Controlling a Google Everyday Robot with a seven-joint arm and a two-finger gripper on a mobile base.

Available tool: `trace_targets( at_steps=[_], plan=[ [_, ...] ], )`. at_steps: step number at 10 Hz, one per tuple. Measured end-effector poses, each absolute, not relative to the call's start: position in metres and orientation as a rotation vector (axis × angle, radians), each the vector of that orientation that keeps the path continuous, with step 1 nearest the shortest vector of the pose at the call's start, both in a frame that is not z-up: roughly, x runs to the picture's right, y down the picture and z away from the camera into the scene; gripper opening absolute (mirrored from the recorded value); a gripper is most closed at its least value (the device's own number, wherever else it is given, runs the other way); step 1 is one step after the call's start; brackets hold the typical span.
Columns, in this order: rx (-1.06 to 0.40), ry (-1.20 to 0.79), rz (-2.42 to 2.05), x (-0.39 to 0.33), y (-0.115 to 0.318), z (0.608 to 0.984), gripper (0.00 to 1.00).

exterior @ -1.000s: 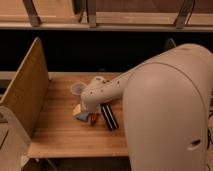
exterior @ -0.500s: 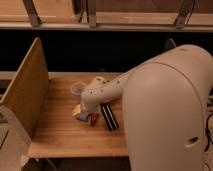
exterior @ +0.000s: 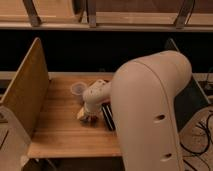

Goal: Drag the pepper across the table

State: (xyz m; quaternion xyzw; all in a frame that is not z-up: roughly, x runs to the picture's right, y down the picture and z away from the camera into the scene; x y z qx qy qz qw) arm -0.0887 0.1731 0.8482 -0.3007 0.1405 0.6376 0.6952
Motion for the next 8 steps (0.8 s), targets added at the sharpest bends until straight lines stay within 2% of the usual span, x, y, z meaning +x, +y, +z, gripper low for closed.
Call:
trace_targets(
  at_steps=[4, 8],
  plan=[
    [-0.658, 0.353, 1.435, -0.076, 0.168, 0.851, 0.80],
    [-0.664, 0.405, 1.486, -0.053, 0.180, 0.856, 0.80]
  ],
)
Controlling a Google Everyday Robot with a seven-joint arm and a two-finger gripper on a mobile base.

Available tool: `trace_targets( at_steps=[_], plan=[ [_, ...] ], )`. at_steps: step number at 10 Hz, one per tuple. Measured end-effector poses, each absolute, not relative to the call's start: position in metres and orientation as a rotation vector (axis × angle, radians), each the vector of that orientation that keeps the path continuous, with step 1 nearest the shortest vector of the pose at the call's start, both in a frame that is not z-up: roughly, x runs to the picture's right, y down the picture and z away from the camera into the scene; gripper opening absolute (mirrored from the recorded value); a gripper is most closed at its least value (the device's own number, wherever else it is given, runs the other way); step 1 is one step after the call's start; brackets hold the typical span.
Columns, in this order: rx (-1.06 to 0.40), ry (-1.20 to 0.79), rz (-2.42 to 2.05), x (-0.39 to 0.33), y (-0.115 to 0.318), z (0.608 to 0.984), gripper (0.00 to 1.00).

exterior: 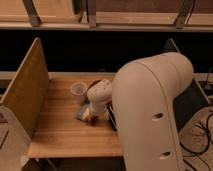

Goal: Drag the pepper across the table

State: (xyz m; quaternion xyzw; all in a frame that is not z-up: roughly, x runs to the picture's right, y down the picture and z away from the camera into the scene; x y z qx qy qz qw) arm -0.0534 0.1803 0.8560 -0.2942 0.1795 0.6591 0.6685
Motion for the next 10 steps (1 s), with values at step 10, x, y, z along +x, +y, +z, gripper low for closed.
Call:
trace_targets(
  at_steps=[10],
  plan=[
    [-0.614, 0.506, 1.538, -0.023, 0.181, 0.869, 0.79]
  ],
)
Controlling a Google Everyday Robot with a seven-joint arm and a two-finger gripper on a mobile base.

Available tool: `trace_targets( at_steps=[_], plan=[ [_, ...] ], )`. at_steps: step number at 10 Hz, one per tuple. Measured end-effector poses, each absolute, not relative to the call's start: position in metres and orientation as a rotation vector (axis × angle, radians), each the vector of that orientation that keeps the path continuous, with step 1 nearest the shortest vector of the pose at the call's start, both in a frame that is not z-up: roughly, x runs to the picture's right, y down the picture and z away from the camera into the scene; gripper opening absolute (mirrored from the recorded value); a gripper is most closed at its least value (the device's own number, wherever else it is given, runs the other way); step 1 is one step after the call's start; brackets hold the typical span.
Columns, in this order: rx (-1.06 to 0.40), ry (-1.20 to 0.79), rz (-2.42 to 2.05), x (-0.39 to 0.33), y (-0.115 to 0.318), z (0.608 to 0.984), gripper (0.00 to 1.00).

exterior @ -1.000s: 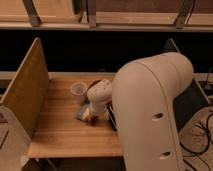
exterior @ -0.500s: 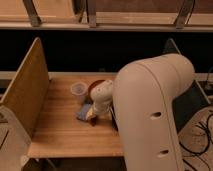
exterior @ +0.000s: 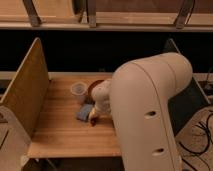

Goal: Drag the pepper across the table

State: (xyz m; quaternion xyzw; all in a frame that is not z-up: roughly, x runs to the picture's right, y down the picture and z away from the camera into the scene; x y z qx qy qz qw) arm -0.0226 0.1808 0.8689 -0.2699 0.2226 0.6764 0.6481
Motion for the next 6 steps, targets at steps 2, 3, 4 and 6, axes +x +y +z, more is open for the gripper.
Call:
trace_targets(
  at_steps=[2, 3, 4, 6],
  plan=[
    [-0.628, 0.502, 1.521, -0.036, 0.183, 0.874, 0.60],
    [-0.631, 0.502, 1.511, -0.039, 0.183, 0.876, 0.50],
    [-0.633, 0.506, 1.504, -0.040, 0.183, 0.876, 0.40],
    [-0.634, 0.503, 1.501, -0.041, 0.183, 0.877, 0.20]
  ],
)
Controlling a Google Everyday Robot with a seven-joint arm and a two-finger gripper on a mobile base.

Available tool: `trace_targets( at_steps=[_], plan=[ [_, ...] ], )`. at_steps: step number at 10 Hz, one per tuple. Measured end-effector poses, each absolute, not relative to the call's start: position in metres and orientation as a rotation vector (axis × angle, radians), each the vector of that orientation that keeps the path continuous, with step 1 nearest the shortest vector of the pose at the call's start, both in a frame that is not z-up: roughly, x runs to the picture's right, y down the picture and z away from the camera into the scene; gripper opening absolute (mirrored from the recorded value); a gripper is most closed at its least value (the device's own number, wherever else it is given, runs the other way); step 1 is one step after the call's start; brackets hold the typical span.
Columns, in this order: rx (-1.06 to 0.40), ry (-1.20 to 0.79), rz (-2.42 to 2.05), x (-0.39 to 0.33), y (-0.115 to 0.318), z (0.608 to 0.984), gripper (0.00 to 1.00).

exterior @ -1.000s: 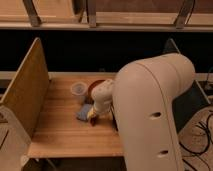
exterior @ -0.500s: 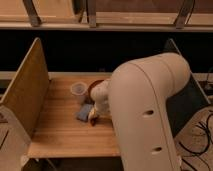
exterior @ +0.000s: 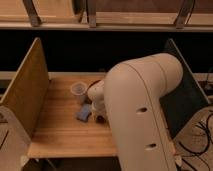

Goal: Drag the pepper across the table

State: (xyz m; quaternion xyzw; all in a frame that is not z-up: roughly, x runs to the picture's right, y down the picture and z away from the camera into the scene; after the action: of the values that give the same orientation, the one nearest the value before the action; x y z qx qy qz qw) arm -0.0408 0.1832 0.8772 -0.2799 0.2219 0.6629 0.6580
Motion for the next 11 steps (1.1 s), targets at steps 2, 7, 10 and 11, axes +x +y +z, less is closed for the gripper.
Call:
trace_targets(
  at_steps=[2, 7, 10, 11],
  plan=[
    [-0.635, 0.497, 1.502, -0.041, 0.183, 0.878, 0.04],
    [-0.651, 0.440, 1.478, -0.056, 0.181, 0.866, 0.00],
    [-0.678, 0.403, 1.444, -0.073, 0.187, 0.856, 0.00],
    [-0.688, 0.397, 1.439, -0.076, 0.190, 0.854, 0.00]
  ],
)
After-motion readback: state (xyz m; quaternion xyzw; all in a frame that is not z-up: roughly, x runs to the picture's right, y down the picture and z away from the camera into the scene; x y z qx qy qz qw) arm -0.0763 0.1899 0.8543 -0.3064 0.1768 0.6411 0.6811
